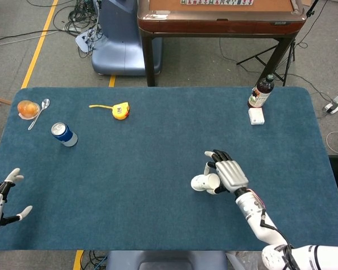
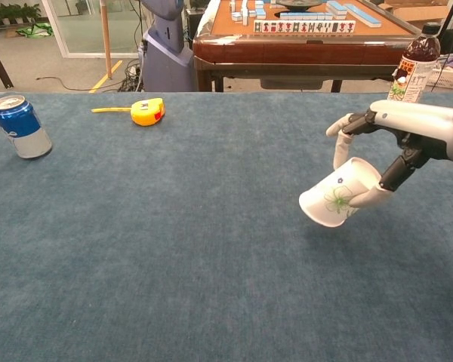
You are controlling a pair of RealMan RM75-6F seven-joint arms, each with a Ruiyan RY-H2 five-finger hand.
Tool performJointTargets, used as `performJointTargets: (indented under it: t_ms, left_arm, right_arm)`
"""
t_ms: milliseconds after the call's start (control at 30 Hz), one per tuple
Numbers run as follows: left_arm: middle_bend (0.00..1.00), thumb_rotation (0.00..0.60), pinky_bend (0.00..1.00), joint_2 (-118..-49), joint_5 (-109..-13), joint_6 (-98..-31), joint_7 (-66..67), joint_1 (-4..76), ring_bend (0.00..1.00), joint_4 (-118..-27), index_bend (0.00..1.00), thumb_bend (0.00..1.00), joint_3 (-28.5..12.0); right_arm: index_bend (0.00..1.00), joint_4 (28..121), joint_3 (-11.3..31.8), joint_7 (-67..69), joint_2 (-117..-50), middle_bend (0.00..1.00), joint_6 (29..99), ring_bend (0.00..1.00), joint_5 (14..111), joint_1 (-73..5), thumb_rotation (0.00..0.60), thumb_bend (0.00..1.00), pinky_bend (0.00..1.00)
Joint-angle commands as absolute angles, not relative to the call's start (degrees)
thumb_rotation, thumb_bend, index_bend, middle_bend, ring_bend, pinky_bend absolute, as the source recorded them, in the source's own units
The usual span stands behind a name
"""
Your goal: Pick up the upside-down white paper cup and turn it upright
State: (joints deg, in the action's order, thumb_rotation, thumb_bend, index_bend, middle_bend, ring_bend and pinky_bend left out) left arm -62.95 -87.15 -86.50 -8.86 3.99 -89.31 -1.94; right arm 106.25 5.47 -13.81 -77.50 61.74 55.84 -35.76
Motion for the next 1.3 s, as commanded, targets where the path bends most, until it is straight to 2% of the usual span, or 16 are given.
performJointTargets:
  t_ms: [33, 300, 433, 533, 700, 867, 1100, 1300]
  left_arm:
    - [0.24, 0.6, 0.53, -62.9, -87.2, -86.3, -9.0, 4.1, 0.3, -89.4, 0.07, 0.14, -1.8]
    - [0.24, 0.6, 0.53, -62.8, -87.0, -85.9, -9.2, 4.1, 0.3, -89.3, 0.07, 0.14, -1.8]
    - [0.24, 0.6, 0.53, -62.8, -87.1, -85.7, -9.6, 4.2, 0.3, -89.4, 0.07, 0.14, -1.7]
    - [0.24, 0.6, 0.53, -62.8, -87.2, -85.7, -9.6, 4.2, 0.3, -89.3, 0.07, 0.14, -1.7]
    - [0.24, 0.6, 0.53, -62.8, -87.0, -85.6, -9.9, 4.2, 0.3, -89.3, 0.07, 0.14, -1.7]
    - [0.24, 0.6, 0.53, -62.8, -87.2, -85.5, -10.0, 4.3, 0.3, -89.2, 0.07, 0.14, -1.6]
    - [0.24, 0.6, 0.53, -62.8, -87.2, -85.3, -10.0, 4.4, 0.3, -89.3, 0.07, 0.14, -1.6]
    - [0.24, 0.6, 0.53, -62.9, -87.3, -85.3, -9.9, 4.5, 0.3, -89.3, 0.07, 0.14, -1.6]
  right_arm:
    - [0.54, 98.6, 6.7, 9.2, -78.0, 0.13, 57.3, 0.0, 64.3, -30.0, 0.6, 0.07, 0.07]
    - [0.54, 90.8, 6.9, 24.5, -80.6, 0.13, 53.4, 0.0, 67.3, -27.7, 0.6, 0.02, 0.07]
    - [0.53, 88.5, 6.6, 25.5, -81.5, 0.13, 52.5, 0.0, 68.4, -27.5, 0.6, 0.0, 0.07]
    - [0.47, 87.8, 6.3, 24.5, -81.6, 0.12, 52.3, 0.0, 68.7, -27.4, 0.6, 0.0, 0.07]
    - [0.28, 90.2, 6.3, 16.7, -80.1, 0.08, 53.5, 0.0, 66.4, -27.3, 0.6, 0.0, 0.03]
    - [0.16, 96.1, 7.0, 9.4, -76.5, 0.04, 54.3, 0.0, 62.3, -27.5, 0.6, 0.0, 0.0]
    - [0.15, 103.6, 7.1, -4.2, -71.9, 0.04, 58.7, 0.0, 59.0, -28.3, 0.6, 0.0, 0.0]
    - [0.18, 111.1, 5.6, -26.1, -69.6, 0.04, 63.8, 0.0, 53.9, -31.5, 0.6, 0.0, 0.0]
